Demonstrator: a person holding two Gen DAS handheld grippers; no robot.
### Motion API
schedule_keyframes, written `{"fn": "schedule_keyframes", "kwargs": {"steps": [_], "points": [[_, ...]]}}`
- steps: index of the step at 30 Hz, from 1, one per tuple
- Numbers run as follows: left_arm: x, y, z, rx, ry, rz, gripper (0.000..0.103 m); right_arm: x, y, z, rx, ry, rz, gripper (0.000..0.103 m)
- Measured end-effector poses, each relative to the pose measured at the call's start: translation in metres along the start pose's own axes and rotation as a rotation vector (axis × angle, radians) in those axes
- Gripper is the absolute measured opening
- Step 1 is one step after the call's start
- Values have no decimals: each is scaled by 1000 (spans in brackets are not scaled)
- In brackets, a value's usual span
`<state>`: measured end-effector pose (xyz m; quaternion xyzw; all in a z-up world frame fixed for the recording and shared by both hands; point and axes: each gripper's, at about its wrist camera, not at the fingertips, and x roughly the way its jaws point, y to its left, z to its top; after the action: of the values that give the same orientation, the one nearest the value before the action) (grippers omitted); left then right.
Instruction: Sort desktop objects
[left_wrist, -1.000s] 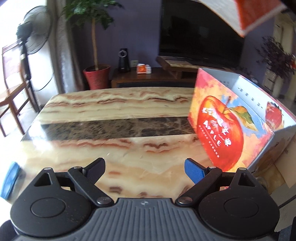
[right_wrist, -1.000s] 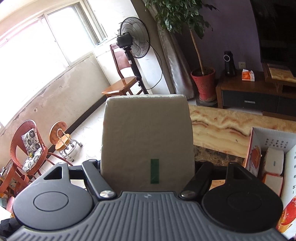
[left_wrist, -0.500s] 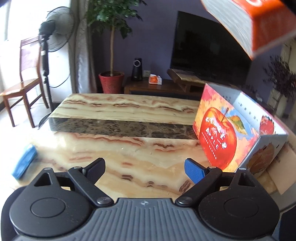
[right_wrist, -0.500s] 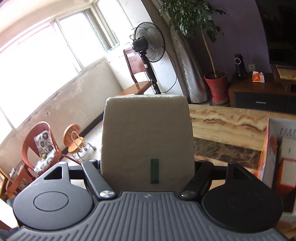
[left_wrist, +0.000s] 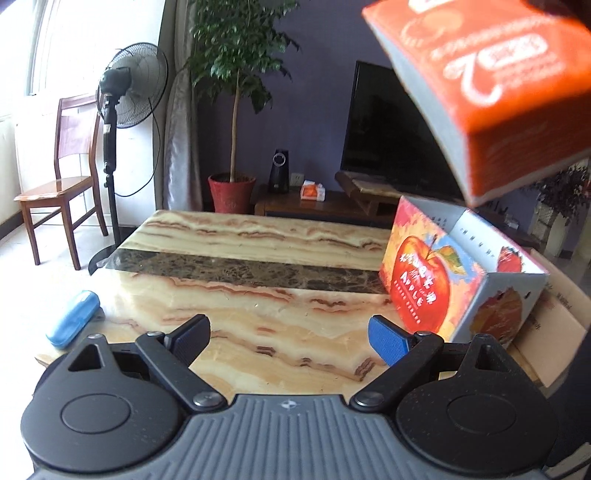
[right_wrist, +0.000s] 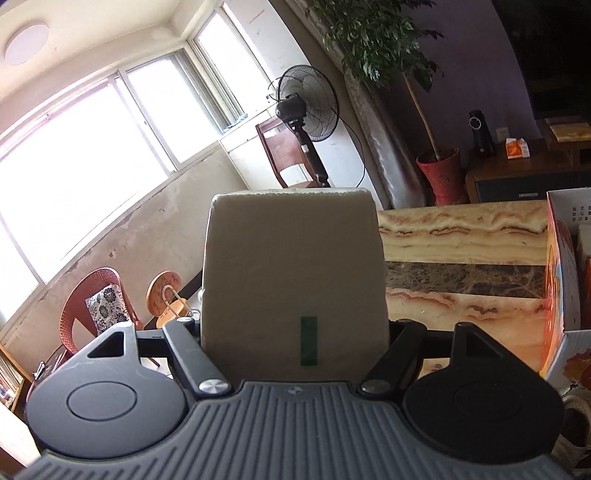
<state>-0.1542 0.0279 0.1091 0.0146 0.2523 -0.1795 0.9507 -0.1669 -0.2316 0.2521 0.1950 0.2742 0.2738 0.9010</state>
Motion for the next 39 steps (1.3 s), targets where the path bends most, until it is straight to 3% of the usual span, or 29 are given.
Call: {"fn": "schedule_keyframes", "kwargs": {"steps": [5,12,18,39], "points": [[-23,-6,-8,30,-42,-20,93,-5,-1,-14,-63,-24,-50,75],[-30,-28,-19,140,-78,-48,93,-4,-31,-13,29,-71,-66,75],[-25,-24,-18,88,-72,-64,93,1,-22,-23,5,-76,-46,75],[-17,-32,-19,104,-71,-80,94,-6,-32,-49,50,-77,-90,75]]}}
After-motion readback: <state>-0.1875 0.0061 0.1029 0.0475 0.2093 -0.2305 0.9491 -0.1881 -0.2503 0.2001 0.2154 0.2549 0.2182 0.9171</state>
